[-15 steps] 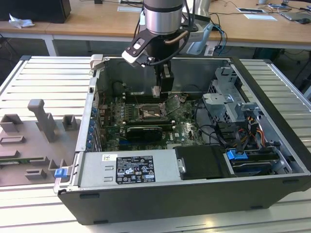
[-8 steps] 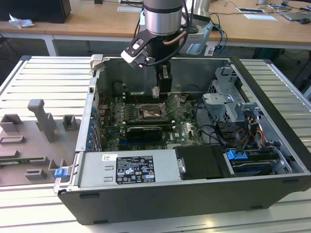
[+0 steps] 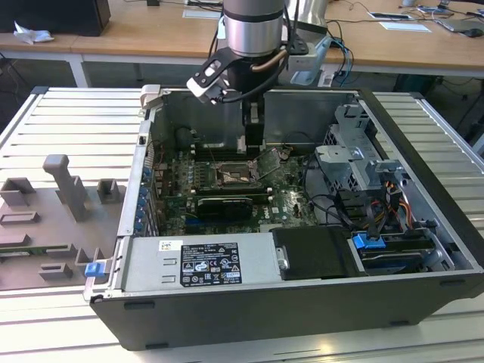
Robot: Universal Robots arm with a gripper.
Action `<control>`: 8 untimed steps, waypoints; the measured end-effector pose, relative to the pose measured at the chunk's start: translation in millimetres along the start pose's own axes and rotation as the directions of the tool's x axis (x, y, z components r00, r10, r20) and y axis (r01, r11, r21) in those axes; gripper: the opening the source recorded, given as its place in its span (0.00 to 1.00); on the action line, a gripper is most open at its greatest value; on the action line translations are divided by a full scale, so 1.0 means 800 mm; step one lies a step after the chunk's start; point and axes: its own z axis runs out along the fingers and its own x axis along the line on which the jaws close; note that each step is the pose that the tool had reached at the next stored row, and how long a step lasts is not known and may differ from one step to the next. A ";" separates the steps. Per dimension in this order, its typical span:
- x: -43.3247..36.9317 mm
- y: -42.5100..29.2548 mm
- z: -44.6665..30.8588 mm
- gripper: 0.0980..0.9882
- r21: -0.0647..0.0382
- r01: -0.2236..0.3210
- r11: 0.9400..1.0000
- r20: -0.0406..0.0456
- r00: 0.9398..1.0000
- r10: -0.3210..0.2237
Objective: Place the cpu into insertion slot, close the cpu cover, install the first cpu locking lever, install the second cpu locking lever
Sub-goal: 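Place the cpu into insertion slot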
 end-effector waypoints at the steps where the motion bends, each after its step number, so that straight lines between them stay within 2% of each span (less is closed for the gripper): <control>1: 0.000 0.0000 0.0003 0.50 0.000 -0.015 1.000 0.001 1.000 0.015; 3: 0.000 -0.0001 0.0012 0.50 -0.001 -0.051 0.999 0.005 0.999 0.051; 6: 0.000 -0.0003 0.0036 0.50 -0.003 -0.111 0.994 0.010 0.994 0.111; 8: 0.001 0.0009 0.0077 0.50 -0.003 -0.112 0.994 0.011 0.994 0.112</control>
